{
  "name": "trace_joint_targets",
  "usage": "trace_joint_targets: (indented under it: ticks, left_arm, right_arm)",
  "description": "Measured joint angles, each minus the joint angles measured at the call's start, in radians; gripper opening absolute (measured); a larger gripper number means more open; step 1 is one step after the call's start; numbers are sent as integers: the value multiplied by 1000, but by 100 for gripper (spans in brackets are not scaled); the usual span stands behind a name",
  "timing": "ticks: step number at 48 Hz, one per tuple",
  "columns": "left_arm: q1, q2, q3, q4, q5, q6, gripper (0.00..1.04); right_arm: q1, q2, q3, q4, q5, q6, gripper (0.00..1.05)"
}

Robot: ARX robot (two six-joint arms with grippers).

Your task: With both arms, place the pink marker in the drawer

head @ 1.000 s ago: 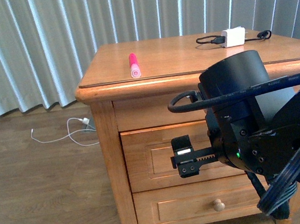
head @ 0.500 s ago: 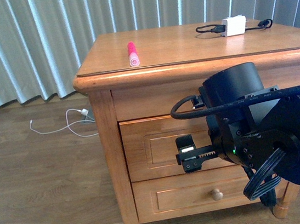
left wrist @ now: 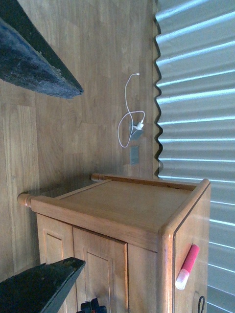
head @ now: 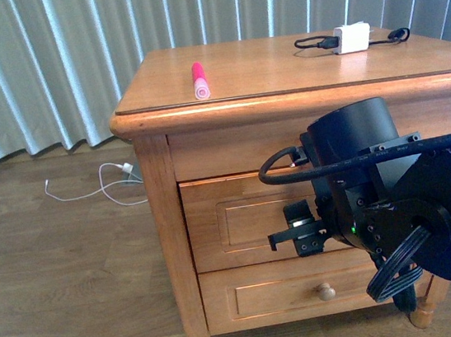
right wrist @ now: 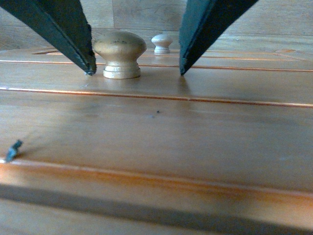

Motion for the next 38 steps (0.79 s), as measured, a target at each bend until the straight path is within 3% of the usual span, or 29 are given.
trace_joint_targets:
  ticks: [10, 26, 38]
  left_arm:
    - [0, 0, 0, 0, 0, 0, 99]
    - [0, 0, 0, 0, 0, 0, 99]
    - [0, 0, 0, 0, 0, 0, 99]
  right_arm:
    - [-8, 0, 0, -8, 6, -11, 24]
    - [-6, -31, -16, -90, -35, -25, 22]
    - [4, -150, -135, -200, -80, -29, 22]
